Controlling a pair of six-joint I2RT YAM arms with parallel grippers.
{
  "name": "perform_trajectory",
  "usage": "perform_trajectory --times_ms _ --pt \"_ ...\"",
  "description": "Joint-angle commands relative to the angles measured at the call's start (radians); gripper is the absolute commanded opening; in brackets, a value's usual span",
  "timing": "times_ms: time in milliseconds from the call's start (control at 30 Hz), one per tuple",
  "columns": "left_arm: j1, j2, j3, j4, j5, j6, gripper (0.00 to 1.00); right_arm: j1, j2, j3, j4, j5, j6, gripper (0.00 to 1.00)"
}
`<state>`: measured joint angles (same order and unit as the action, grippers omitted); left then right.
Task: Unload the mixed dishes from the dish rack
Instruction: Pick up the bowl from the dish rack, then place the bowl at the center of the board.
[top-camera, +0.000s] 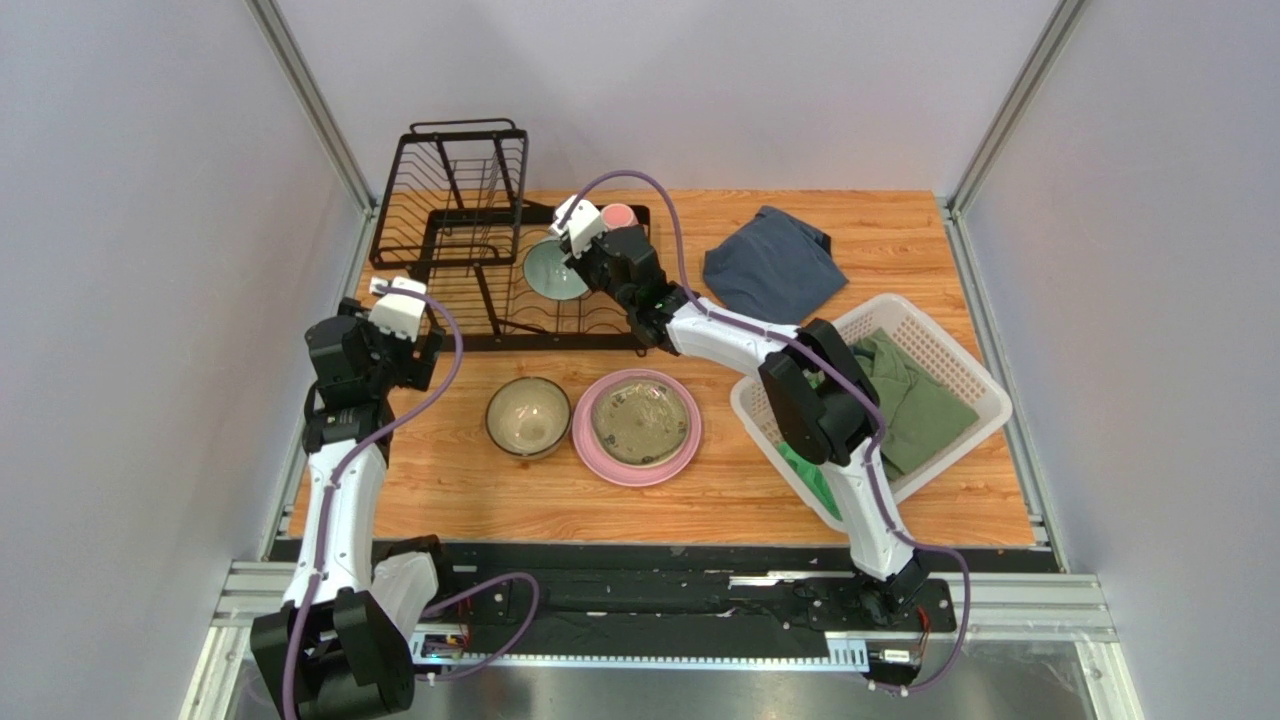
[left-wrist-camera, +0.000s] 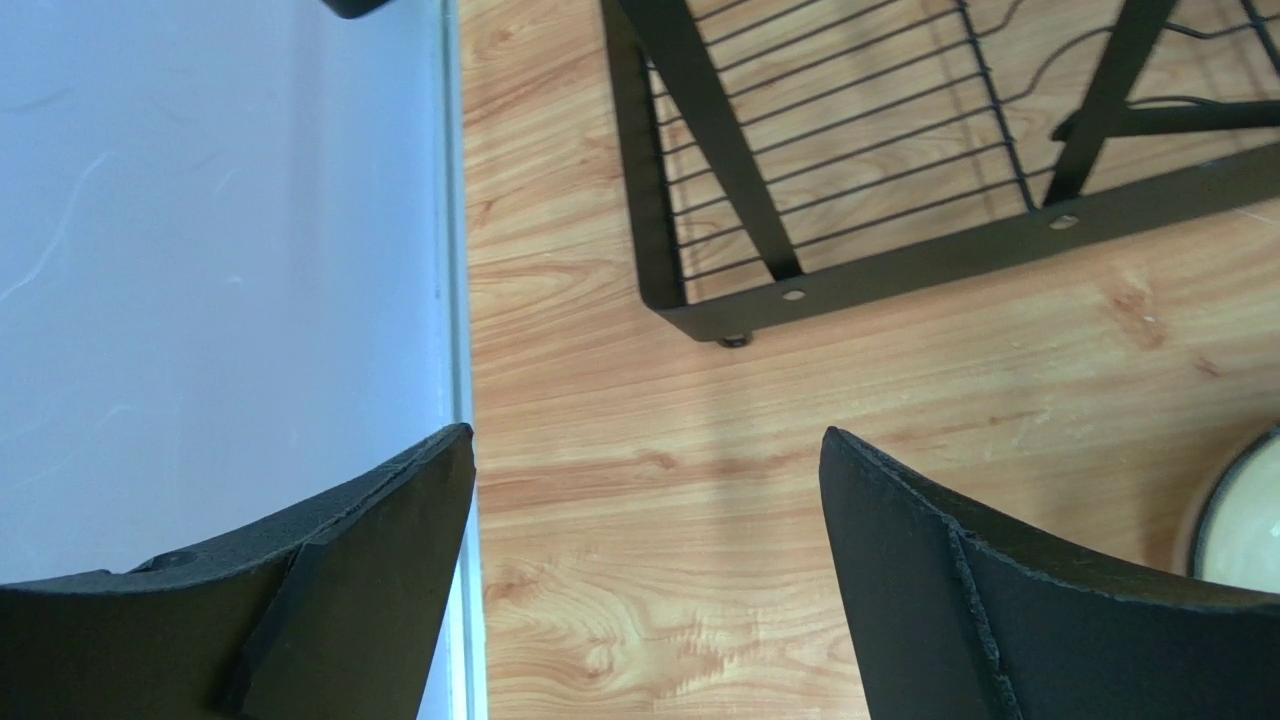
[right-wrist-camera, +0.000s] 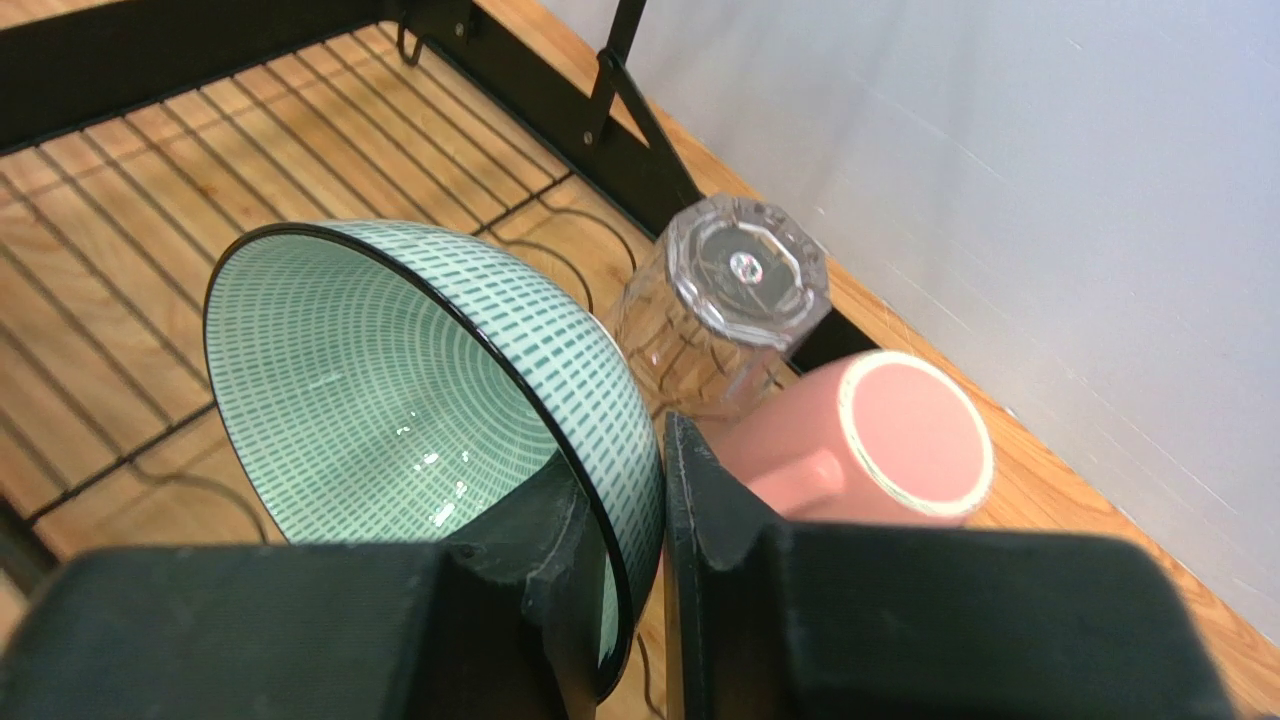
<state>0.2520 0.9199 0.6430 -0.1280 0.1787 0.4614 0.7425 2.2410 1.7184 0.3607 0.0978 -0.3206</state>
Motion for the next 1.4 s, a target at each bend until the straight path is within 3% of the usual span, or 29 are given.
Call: perform_trajectory --times_ms 0,333,733,1000,1367 --pt "0.01 -0.026 0.059 -0.06 0.114 0.031 0.92 -0.009 -0.156 -0.043 -0.06 -0.029 0.026 0.0" --pt "-0.017 -0.038 0.104 -0.238 0.323 0.126 0.87 -0.022 -0.351 -0.149 -0.339 -0.082 0.052 0.0" --pt "-0.04 -0.085 0.081 -0.334 0.305 0.187 0.87 -0.008 -0.451 -0.069 -0.791 -0.381 0.166 0.0" --pt "-0.039 -0.119 0.052 -0.348 0.242 0.232 0.88 0.058 -0.38 0.033 -0.905 -0.475 0.219 0.0" --pt "-0.016 -0.13 -0.006 -0.314 0.18 0.22 0.89 0.119 -0.222 0.142 -0.902 -0.512 0.304 0.0"
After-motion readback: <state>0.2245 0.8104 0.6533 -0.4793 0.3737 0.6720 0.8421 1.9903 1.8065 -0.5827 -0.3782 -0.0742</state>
